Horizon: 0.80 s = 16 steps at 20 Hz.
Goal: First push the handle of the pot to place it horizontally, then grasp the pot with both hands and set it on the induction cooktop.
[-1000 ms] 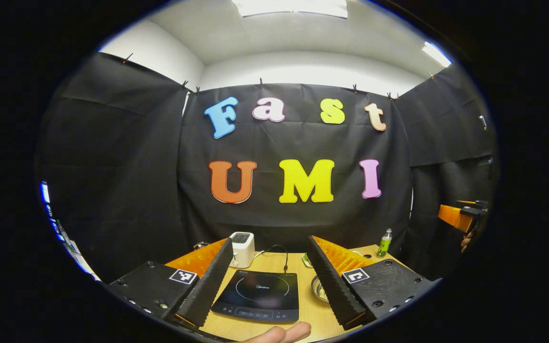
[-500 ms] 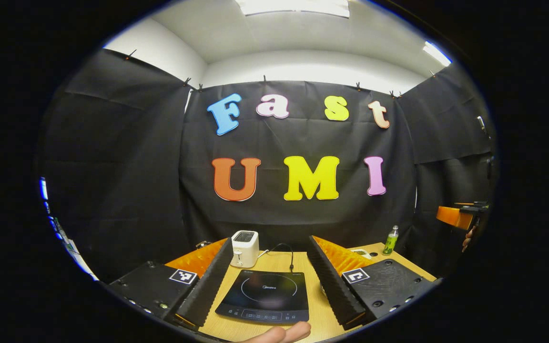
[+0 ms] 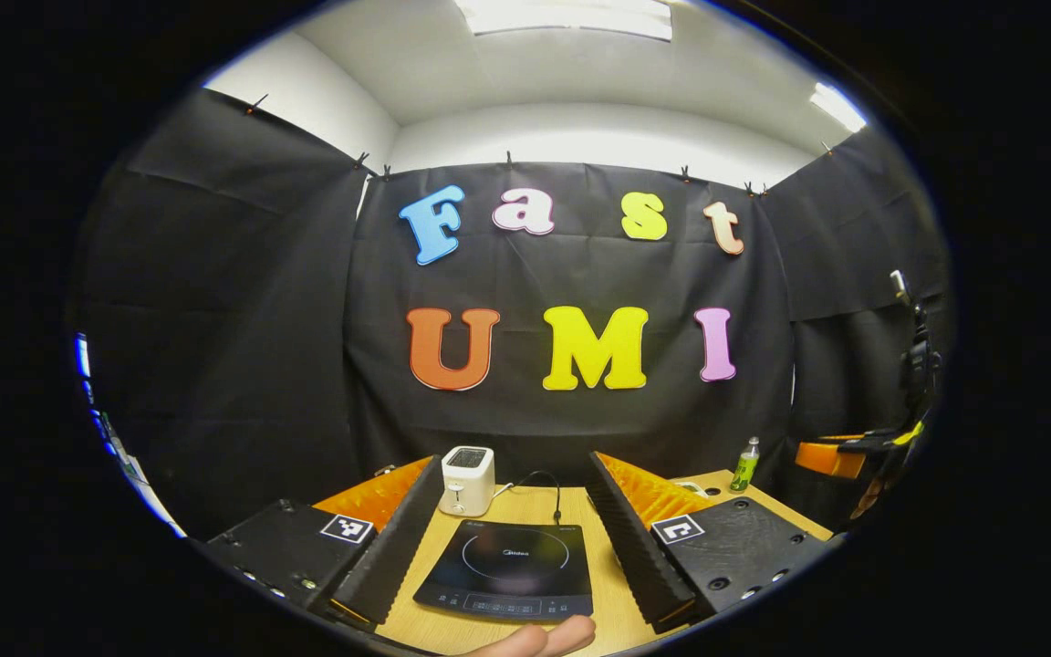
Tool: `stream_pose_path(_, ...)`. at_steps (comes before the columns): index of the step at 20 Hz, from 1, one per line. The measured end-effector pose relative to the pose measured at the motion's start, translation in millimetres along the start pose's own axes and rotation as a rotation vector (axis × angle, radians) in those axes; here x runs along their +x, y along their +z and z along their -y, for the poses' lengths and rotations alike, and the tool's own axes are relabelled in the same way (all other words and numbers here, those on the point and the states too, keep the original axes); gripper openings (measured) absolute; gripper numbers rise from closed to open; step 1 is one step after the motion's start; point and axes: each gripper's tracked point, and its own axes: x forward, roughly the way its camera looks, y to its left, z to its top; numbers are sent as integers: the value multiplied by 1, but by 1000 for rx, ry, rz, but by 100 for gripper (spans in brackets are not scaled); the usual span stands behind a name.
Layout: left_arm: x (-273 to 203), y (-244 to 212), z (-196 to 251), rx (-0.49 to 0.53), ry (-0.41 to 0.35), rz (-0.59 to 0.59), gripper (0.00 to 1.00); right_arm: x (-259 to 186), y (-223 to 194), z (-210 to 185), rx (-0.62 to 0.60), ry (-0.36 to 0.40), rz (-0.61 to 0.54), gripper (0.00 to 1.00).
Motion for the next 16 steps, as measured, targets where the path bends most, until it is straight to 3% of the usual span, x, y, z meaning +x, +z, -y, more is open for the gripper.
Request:
stream_pose_path(1, -1, 1, 1, 1, 0, 7, 95, 5, -8, -3, -4, 6, -20, 36)
stream_pose_path(2, -2, 1, 1, 4, -2, 11, 95, 12, -18, -6, -8, 8, -44, 38)
stream_pose_path(3, -2, 1, 1, 12, -3, 13, 95, 18, -28, -9, -9, 13, -71, 24)
stream_pose_path(4, -2, 0, 0, 18, -1, 16, 95, 24, -39, -13, -1, 20, -104, 19)
stream_pose_path(6, -3, -3, 1, 26, -1, 17, 95, 35, -65, -25, 13, 56, -181, 0)
stream_pose_path(8, -3, -7, 3, 26, -4, 11, 95, 47, -90, -34, 10, 82, -253, 4)
stream_pose_path(16, -1, -19, -4, 29, 6, 8, 95, 74, -189, -58, 28, 141, -520, 4)
